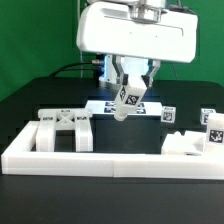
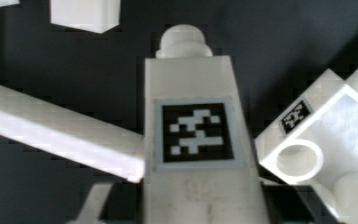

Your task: Assemble chair

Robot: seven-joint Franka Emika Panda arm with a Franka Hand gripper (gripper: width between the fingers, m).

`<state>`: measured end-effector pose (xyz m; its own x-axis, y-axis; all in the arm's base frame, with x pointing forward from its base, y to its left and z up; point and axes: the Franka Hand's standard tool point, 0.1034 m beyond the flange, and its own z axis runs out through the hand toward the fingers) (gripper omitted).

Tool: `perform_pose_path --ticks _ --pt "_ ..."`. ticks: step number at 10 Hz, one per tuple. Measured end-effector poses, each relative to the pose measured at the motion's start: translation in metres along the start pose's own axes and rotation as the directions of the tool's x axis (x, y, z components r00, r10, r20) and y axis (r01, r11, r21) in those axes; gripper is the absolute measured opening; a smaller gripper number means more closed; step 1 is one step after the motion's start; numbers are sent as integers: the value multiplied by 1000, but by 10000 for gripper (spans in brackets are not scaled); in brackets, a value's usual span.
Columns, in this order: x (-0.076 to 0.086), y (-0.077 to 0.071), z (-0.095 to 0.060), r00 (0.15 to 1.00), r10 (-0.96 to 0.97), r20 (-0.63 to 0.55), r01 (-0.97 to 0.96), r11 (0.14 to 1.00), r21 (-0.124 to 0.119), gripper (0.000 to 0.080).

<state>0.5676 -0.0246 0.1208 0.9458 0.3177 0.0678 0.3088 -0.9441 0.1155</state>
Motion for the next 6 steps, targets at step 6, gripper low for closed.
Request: perform_pose_path --ticks 6 --pt "0 0 0 1000 0 0 0 1000 0 292"
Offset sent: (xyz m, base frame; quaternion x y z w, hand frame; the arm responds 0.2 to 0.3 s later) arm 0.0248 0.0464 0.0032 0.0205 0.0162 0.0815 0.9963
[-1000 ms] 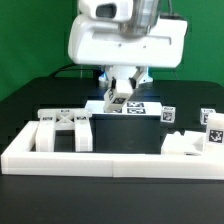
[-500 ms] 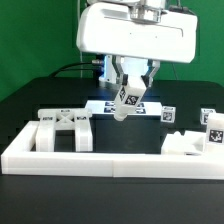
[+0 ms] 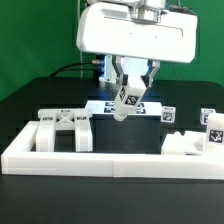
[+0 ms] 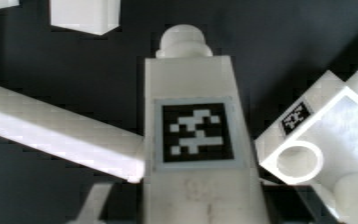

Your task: Assemble chair

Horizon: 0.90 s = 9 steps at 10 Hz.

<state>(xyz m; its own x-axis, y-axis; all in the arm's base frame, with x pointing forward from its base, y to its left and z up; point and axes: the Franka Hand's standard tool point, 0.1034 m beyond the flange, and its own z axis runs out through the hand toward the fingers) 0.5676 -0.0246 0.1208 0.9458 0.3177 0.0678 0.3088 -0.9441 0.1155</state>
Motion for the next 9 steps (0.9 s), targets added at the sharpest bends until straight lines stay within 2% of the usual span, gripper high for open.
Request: perform_pose_path --ticks 2,3,4,5,7,8,9 --pt "0 0 0 1000 0 0 0 1000 0 292" --pt "10 1 -1 997 8 -76 -9 1000 -19 292" --pt "13 -12 -1 995 77 -56 -77 997 8 292" --pt "26 -25 -4 994 88 -66 -86 996 27 292" --pt "47 -40 -11 986 145 -80 -142 989 46 292" --pt "44 -42 -10 994 95 -61 -94 995 21 292" --pt "43 -42 -9 994 94 -58 -93 995 21 292"
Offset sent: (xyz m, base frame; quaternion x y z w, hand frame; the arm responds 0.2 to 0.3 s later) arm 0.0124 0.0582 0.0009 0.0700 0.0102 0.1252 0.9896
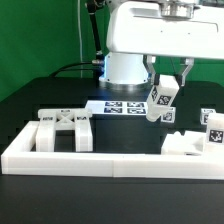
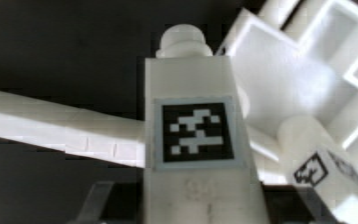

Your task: Assemble chair

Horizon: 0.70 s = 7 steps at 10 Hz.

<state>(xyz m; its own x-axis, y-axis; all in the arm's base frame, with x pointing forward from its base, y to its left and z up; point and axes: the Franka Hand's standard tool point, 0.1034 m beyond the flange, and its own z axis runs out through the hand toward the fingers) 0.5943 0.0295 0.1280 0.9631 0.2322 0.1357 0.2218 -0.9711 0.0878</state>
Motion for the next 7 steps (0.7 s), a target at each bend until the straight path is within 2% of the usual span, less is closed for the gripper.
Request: perform_pose_path --ticks 2,3,4,5,6,7 --pt "0 -2 1 1000 -1 2 1 1000 2 292" --pt "3 -11 6 998 65 -2 -65 998 25 292" --pt "14 -18 9 995 104 -10 -103 993 53 292" --pt "28 -18 8 988 155 -28 -152 985 83 292" --pt "34 -16 4 983 176 -46 -171 981 92 292" --pt "33 -15 6 982 177 -64 -171 981 87 292"
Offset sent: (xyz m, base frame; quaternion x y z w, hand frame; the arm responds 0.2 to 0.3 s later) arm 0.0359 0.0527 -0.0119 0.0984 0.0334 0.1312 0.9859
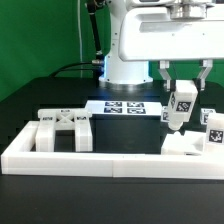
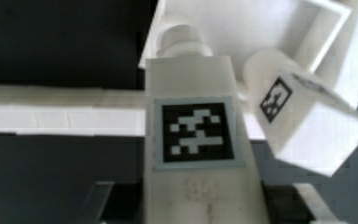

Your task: Assemble chair

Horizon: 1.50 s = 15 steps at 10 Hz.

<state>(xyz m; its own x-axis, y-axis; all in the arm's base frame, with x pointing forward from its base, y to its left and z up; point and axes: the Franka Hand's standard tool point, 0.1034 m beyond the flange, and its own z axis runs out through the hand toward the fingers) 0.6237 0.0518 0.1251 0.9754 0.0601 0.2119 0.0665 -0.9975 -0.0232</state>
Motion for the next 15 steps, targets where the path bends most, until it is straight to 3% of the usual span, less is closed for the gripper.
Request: perform_pose_path --ticks 2,4,6,12,15 --pt "4 1 -1 999 -1 -32 1 1000 -5 292" --pt "4 7 -3 978 -5 -210 -2 999 -36 292" --pt "6 7 -4 956 -14 -294 -1 999 -50 292" --pt "-1 0 3 957 -23 -288 10 999 -46 292" --pt "-1 10 3 958 -27 -286 16 999 -38 292"
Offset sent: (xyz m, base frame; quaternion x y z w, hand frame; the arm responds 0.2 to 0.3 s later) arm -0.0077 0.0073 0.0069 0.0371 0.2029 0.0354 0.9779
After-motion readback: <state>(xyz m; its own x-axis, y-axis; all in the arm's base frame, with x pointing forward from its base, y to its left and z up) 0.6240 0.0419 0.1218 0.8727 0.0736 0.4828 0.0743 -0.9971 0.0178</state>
